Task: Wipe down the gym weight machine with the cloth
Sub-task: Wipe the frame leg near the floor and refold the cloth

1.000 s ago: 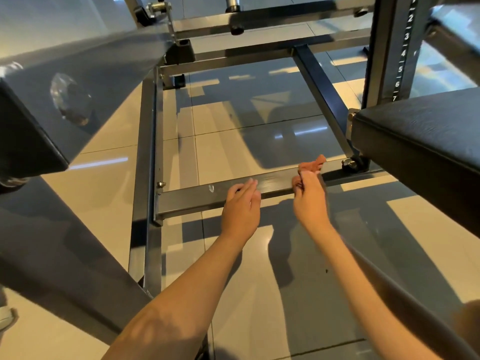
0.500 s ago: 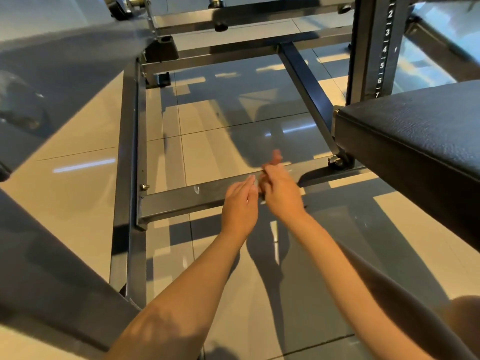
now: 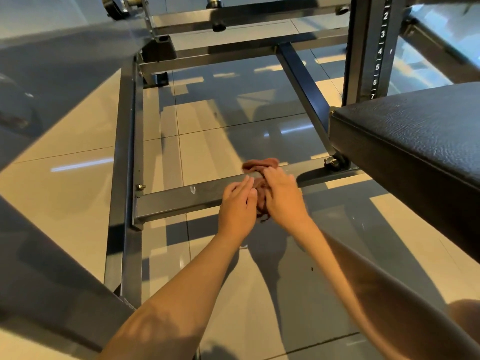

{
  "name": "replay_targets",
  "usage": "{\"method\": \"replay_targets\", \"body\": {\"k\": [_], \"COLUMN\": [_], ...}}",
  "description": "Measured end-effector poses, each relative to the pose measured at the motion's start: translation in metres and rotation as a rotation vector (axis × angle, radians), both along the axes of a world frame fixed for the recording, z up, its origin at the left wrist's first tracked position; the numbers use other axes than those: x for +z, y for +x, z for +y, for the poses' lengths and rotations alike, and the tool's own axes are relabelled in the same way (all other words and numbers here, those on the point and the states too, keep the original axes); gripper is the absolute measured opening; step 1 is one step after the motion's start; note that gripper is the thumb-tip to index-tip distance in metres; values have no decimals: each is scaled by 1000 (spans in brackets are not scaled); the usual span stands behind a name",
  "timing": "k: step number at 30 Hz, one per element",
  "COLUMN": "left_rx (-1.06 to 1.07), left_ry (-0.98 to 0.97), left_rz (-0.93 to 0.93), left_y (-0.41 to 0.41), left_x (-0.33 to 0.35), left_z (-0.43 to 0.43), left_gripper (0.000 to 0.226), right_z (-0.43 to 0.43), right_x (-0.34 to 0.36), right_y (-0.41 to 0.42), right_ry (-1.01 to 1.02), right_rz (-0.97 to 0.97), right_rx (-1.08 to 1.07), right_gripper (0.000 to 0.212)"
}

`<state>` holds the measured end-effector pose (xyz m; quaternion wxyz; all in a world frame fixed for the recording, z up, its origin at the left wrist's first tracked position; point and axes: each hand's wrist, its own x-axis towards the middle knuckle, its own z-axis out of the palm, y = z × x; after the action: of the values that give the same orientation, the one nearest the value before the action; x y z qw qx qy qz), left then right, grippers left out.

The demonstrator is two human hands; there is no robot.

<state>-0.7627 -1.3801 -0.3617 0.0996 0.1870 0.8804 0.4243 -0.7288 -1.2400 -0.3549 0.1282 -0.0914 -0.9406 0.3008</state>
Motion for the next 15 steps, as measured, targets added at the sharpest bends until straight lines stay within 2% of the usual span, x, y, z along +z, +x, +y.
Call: {"method": "replay_targets", "body": {"k": [1, 4, 7, 10, 14, 15], "left_rx": [-16, -27, -23, -30, -88, -92], "left_ry": [-15, -29, 9, 13, -46, -66], "left_rz": [8, -8, 5, 11, 14, 34], "left_y": [0, -1, 0, -1, 2, 4], "left_x": [0, -1, -1, 1, 1, -1], "left_z": [-1, -3, 0, -4, -27, -35], "left_gripper": [44, 45, 44, 42, 43, 44], "right_z": [16, 27, -15, -18, -6, -16], "right_x": [-6, -17, -9, -2, -7, -8], "right_y": [1, -1, -8, -2, -1, -5], "right_ry": [-54, -104, -75, 13, 3, -2], "right_rz": [7, -133, -98, -54, -92, -115], "right_rx": [-92, -347, -199, 17, -239, -245], "right_gripper": [39, 42, 21, 33, 35, 33]}}
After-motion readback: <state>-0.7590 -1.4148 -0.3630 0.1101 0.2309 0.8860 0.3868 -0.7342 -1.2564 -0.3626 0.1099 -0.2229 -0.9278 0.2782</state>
